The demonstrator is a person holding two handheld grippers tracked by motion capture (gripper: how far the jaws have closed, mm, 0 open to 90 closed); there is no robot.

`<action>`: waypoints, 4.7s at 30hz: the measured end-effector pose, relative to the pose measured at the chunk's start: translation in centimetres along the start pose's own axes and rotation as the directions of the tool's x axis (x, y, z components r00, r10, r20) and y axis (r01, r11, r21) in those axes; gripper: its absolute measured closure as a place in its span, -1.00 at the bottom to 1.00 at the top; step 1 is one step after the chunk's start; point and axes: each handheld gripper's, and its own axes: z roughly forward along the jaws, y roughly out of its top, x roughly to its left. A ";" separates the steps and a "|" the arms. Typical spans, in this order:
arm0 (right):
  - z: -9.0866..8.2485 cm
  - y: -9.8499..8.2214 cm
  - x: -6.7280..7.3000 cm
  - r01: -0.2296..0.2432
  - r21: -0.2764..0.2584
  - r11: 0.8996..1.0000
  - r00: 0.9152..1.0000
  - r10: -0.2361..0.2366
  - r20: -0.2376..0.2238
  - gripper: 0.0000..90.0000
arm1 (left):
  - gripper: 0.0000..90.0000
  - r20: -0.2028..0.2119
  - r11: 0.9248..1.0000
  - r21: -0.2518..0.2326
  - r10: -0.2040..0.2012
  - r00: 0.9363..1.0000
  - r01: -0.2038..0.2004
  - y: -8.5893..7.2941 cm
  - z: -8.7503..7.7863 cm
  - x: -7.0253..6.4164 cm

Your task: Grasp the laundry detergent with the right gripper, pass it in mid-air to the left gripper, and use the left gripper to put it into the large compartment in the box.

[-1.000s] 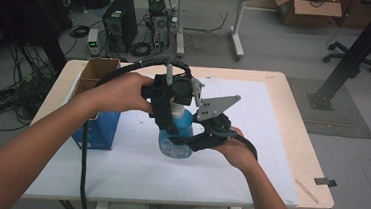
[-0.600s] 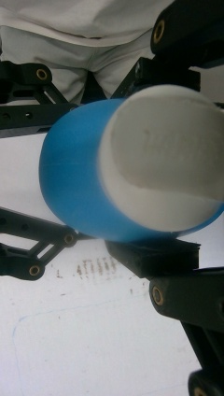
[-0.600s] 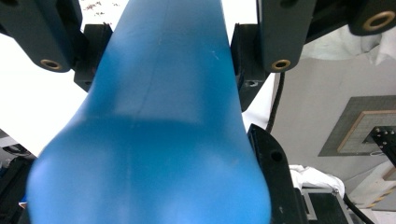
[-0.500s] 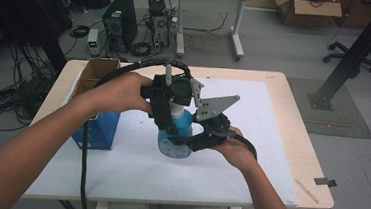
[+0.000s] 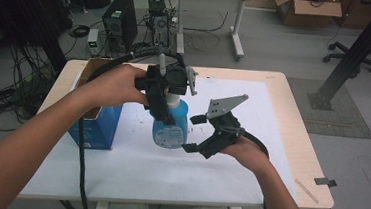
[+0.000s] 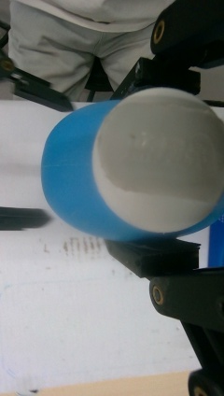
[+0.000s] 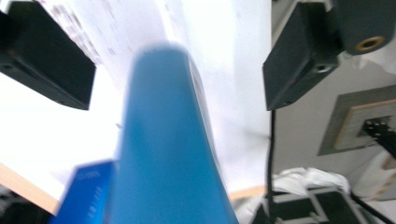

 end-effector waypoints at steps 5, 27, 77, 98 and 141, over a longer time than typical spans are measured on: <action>-2.2 -0.3 -0.5 -0.010 0.073 0.997 0.997 0.005 0.071 -0.91 | -0.16 -0.034 0.998 0.005 -0.057 0.998 0.057 -0.5 -1.1 0.9; -10.5 -2.3 -1.4 -0.120 0.244 0.962 0.960 0.049 0.277 -0.93 | -0.16 -0.214 0.905 -0.043 -0.423 0.880 0.424 -2.4 -8.1 5.0; -12.4 -2.2 -2.2 -0.107 0.318 0.942 0.962 0.017 0.274 -0.90 | -0.16 -0.318 0.264 -0.236 -0.930 0.182 0.935 -15.6 -12.1 7.4; -12.4 -2.4 -2.2 -0.113 0.320 0.941 0.960 0.020 0.280 -0.90 | -0.16 -0.319 0.207 -0.266 -0.940 0.116 0.941 -18.1 -7.5 7.0; -12.1 -3.6 -2.3 -0.146 0.330 0.933 0.956 0.047 0.291 -0.89 | -0.16 -0.313 0.198 -0.241 -0.943 0.117 0.950 -21.4 3.3 6.8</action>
